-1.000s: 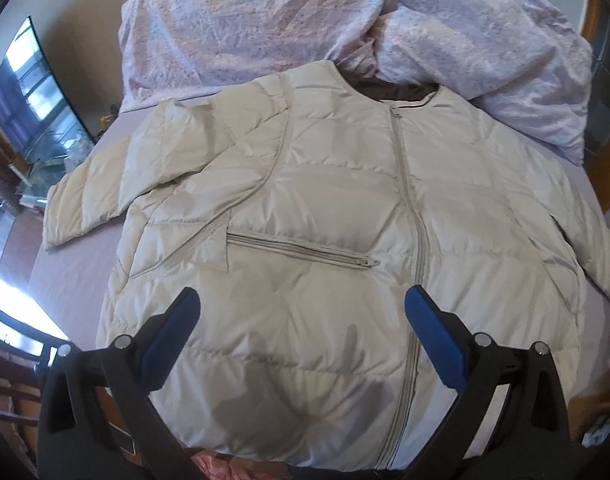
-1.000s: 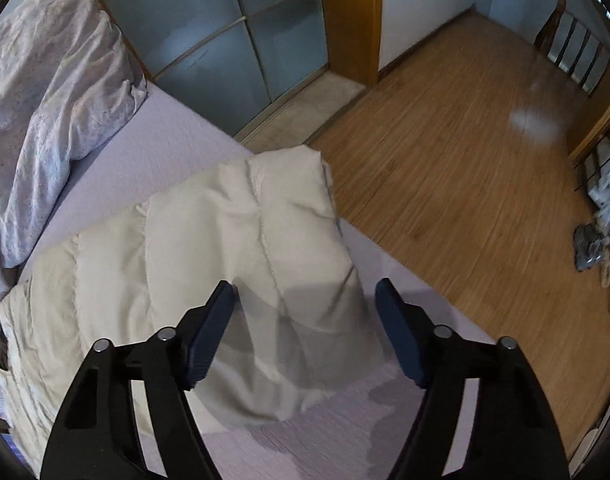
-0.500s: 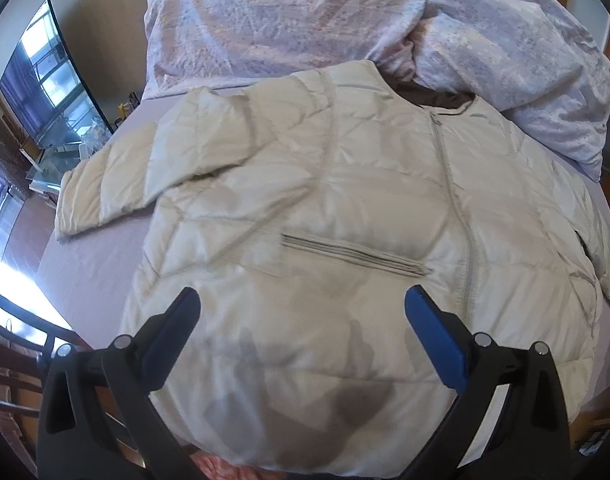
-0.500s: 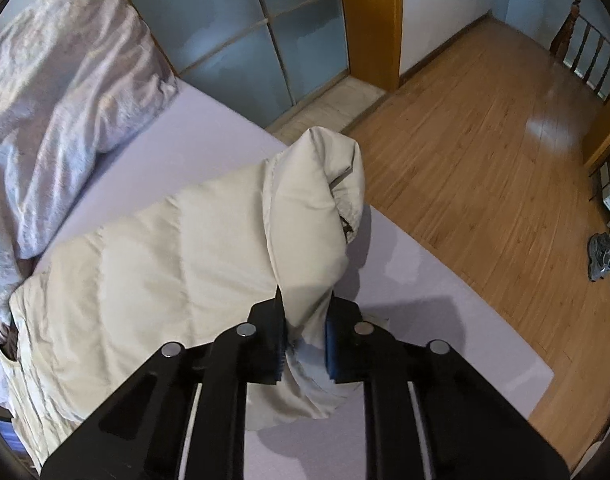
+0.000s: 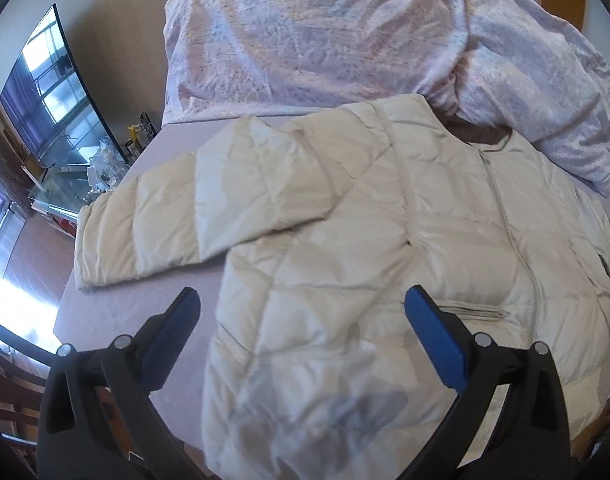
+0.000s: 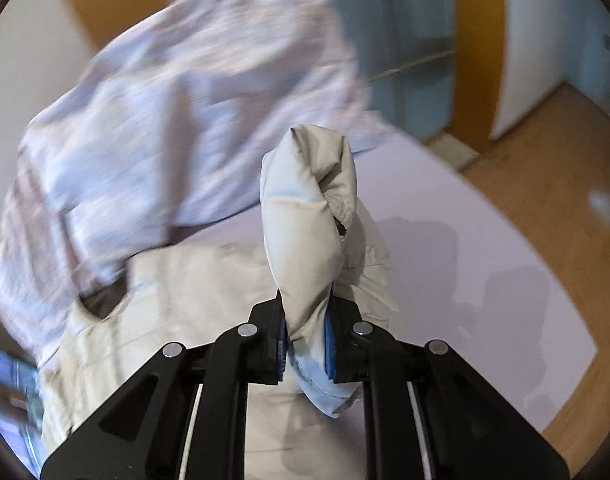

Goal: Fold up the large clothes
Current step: 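Lift the sleeve and lay it across the jacket front, then release, then grasp the other sleeve with the left tool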

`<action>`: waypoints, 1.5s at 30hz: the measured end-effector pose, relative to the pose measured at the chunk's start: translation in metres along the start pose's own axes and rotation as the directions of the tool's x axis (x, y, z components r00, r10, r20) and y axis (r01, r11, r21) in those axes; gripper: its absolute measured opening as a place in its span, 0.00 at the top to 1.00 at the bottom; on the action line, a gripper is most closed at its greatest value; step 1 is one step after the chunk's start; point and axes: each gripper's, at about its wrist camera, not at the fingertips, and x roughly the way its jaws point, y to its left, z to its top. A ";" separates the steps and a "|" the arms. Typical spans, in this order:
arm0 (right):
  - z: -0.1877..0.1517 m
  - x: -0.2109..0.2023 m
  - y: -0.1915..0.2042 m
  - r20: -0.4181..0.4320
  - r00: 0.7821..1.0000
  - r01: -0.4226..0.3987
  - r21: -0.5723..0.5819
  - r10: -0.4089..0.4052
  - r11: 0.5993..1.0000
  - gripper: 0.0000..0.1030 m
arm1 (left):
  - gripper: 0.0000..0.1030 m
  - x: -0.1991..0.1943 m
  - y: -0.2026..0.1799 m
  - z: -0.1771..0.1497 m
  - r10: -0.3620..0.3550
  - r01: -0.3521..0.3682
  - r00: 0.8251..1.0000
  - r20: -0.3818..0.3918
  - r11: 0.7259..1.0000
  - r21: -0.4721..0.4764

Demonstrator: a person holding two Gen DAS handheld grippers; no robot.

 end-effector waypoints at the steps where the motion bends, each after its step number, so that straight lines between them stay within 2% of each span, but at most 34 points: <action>1: -0.003 0.005 0.018 -0.023 1.000 -0.017 -0.021 0.016 1.000 0.86 | 0.02 0.001 0.004 0.000 0.000 0.000 1.000 0.000 1.000 -0.001; 6: -0.027 0.029 0.091 -0.108 0.992 -0.078 -0.102 0.067 0.992 0.86 | 0.02 0.009 0.025 0.001 0.004 -0.005 1.000 -0.009 1.000 -0.017; 14: -0.080 0.065 0.193 -0.247 0.960 -0.188 -0.205 0.135 0.960 0.86 | 0.02 0.018 0.052 -0.001 0.018 -0.019 1.000 -0.018 0.999 -0.046; 19: -0.105 0.089 0.243 -0.304 0.947 -0.182 -0.257 0.099 0.949 0.86 | 0.02 0.018 0.064 -0.001 0.031 -0.032 0.999 -0.016 0.998 -0.052; 23: -0.127 0.108 0.271 -0.322 0.946 -0.132 -0.329 0.020 0.935 0.85 | 0.02 0.018 0.073 0.000 0.036 -0.036 0.999 -0.011 0.998 -0.058; 28: -0.146 0.117 0.287 -0.321 0.945 -0.083 -0.407 -0.057 0.910 0.77 | 0.02 0.019 0.081 0.004 0.037 -0.038 0.999 -0.008 0.998 -0.058; 30: -0.151 0.115 0.292 -0.334 0.942 -0.112 -0.417 -0.037 0.902 0.66 | 0.02 0.019 0.082 0.004 0.036 -0.036 0.999 -0.007 0.998 -0.056; 32: -0.156 0.109 0.300 -0.342 0.940 -0.143 -0.426 -0.012 0.894 0.41 | 0.02 0.020 0.085 0.005 0.034 -0.034 0.999 -0.007 0.998 -0.053; 33: -0.158 0.104 0.305 -0.341 0.940 -0.155 -0.432 -0.002 0.888 0.40 | 0.02 0.021 0.086 0.005 0.032 -0.032 0.999 -0.007 0.998 -0.049; 36: -0.157 0.089 0.317 -0.318 0.946 -0.200 -0.422 0.063 0.884 0.40 | 0.02 0.023 0.090 0.007 0.029 -0.029 1.000 -0.008 0.999 -0.043; 38: -0.149 0.075 0.312 -0.264 0.961 -0.194 -0.408 0.089 0.892 0.40 | 0.02 0.024 0.093 0.007 0.027 -0.028 1.000 -0.008 0.999 -0.047; 41: -0.131 0.073 0.293 -0.204 0.977 -0.131 -0.344 0.063 0.930 0.42 | 0.02 0.028 0.104 0.007 0.027 -0.028 1.000 -0.015 0.997 -0.068; 45: -0.128 0.091 0.266 -0.237 0.972 -0.069 -0.274 0.002 0.959 0.47 | 0.02 0.036 0.128 0.008 0.034 -0.037 0.999 -0.034 0.993 -0.114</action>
